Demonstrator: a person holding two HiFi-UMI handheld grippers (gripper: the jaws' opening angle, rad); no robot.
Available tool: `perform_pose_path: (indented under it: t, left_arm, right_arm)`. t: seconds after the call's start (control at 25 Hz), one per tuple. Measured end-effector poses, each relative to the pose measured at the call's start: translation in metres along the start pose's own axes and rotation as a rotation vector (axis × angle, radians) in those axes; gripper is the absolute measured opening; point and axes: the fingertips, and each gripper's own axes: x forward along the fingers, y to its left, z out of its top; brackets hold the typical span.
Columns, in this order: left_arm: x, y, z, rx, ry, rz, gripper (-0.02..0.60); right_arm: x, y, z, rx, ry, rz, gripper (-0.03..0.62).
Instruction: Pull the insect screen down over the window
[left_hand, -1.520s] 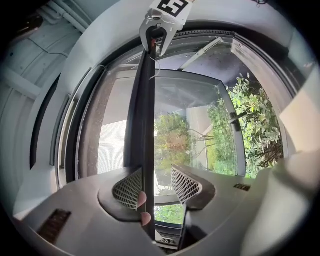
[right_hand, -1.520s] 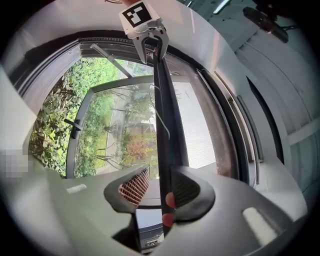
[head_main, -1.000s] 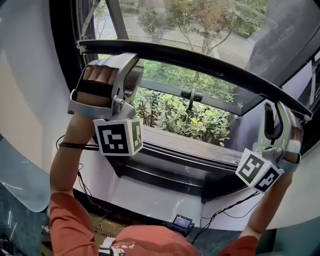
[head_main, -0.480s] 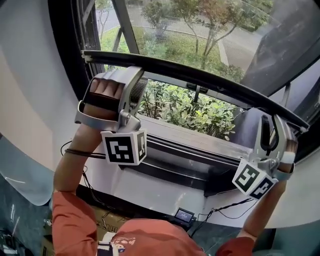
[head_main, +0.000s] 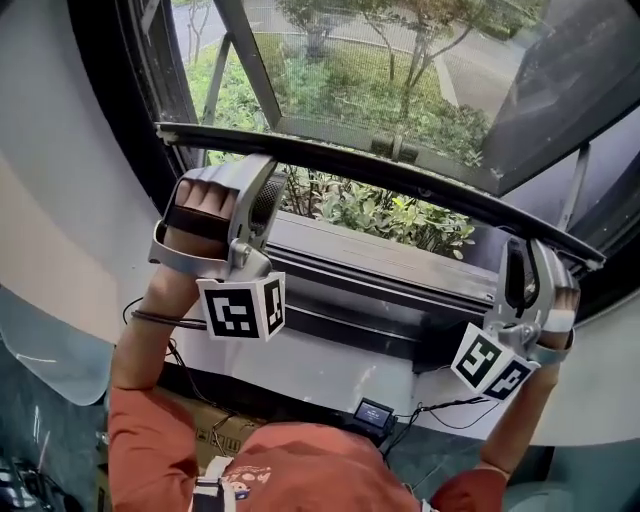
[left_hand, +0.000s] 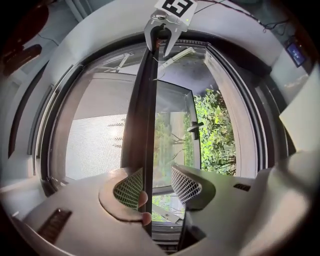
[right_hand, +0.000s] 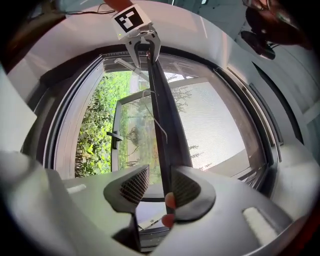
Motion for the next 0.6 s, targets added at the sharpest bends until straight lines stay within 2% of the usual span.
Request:
perform_pose_path:
  t: [0.32, 0.6]
  left_arm:
    - [-0.012, -0.060, -0.006, -0.003, 0.014, -0.098, 0.179]
    - [-0.017, -0.078, -0.007, -0.021, 0.023, -0.194, 0.178]
  right_arm:
    - [-0.013, 0.059, -0.004, 0.023, 0.003, 0.110, 0.144]
    - [-0.018, 0.077, -0.005, 0.076, 0.007, 0.213, 0.144]
